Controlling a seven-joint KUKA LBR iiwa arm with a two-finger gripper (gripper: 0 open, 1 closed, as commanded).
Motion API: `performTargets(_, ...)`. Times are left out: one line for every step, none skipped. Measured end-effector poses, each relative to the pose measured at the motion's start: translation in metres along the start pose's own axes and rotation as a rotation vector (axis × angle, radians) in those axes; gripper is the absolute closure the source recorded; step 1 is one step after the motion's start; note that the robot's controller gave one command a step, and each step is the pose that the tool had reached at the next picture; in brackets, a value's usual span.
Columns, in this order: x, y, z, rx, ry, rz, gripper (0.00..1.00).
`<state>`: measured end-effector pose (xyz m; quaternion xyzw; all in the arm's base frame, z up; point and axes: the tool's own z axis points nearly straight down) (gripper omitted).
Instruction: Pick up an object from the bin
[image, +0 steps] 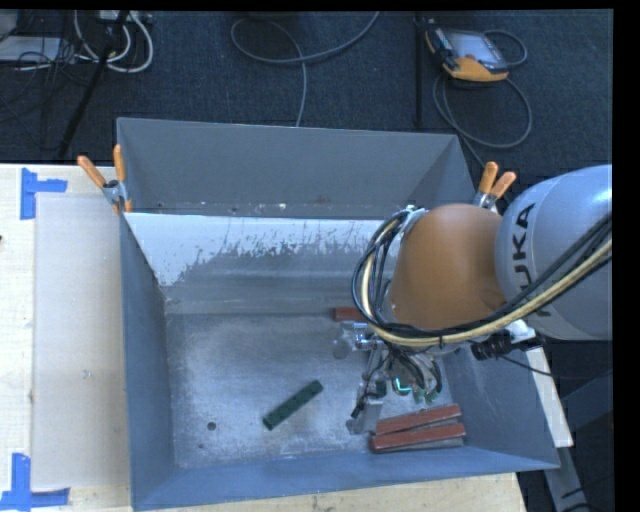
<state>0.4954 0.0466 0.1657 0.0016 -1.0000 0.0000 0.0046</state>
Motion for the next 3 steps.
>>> performTargets(-0.022,0.061,0.097,0.001,-0.004,-0.381,0.00)
performTargets(-0.023,0.060,0.096,0.001,-0.007,-0.375,1.00)
performTargets(-0.015,0.085,-0.037,0.003,-0.015,-0.640,1.00)
